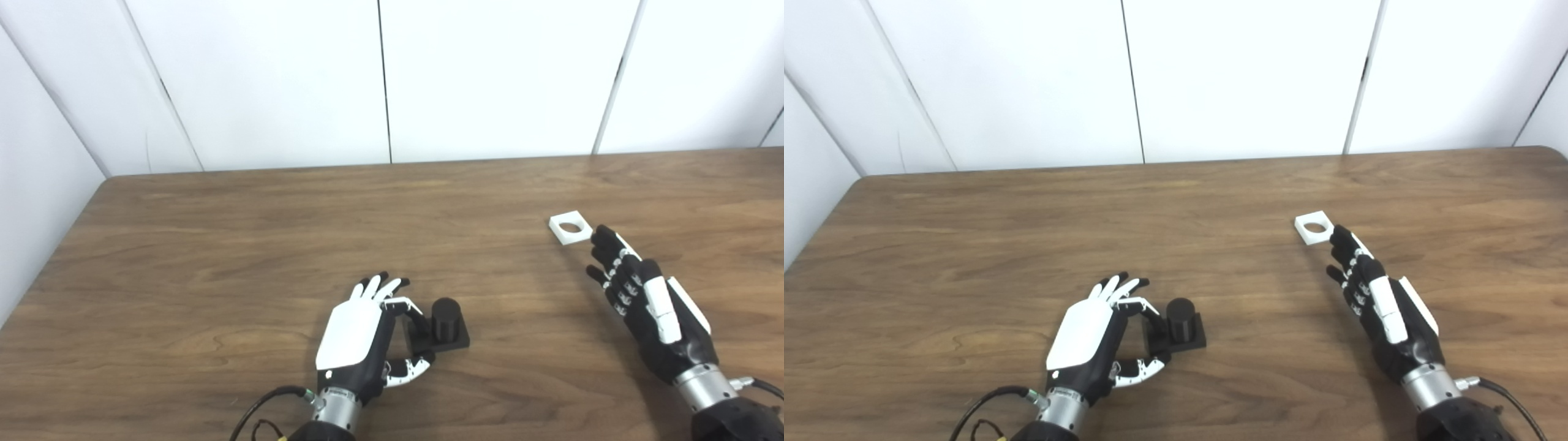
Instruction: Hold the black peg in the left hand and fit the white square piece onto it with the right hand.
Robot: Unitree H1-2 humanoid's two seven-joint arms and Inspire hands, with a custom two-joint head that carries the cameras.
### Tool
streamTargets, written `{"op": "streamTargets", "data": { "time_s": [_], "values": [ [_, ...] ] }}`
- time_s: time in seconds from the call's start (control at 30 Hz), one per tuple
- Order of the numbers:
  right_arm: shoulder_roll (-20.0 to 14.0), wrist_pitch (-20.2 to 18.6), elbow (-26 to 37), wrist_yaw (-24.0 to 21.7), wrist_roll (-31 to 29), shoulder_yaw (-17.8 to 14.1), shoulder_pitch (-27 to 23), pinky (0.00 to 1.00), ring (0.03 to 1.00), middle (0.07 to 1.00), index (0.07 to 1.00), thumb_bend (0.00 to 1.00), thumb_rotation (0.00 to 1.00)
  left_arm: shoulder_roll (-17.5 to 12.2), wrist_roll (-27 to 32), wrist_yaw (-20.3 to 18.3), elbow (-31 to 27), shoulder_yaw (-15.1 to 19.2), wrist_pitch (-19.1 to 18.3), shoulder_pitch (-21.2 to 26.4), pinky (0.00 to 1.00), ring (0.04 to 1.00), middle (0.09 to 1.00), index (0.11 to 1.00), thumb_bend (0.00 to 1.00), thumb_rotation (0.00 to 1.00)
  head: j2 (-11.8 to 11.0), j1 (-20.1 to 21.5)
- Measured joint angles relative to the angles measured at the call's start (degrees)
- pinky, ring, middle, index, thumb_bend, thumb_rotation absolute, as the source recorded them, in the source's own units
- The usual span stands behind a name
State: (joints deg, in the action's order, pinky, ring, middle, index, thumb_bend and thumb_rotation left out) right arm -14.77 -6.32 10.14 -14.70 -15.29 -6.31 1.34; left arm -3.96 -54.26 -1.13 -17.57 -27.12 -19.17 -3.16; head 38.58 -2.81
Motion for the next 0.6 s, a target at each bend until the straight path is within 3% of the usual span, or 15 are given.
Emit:
{"op": "streamTargets", "data": {
  "time_s": [0.6],
  "values": [
    [-0.01,0.02,-0.12,-0.02,-0.13,0.0,0.03,0.97,1.0,0.978,0.965,0.75,0.92,0.71,0.46,0.62,0.11,1.61,3.06,-0.98,0.97,0.963,0.877,0.496,0.51,0.08,0.0,-0.26]
  ]
}}
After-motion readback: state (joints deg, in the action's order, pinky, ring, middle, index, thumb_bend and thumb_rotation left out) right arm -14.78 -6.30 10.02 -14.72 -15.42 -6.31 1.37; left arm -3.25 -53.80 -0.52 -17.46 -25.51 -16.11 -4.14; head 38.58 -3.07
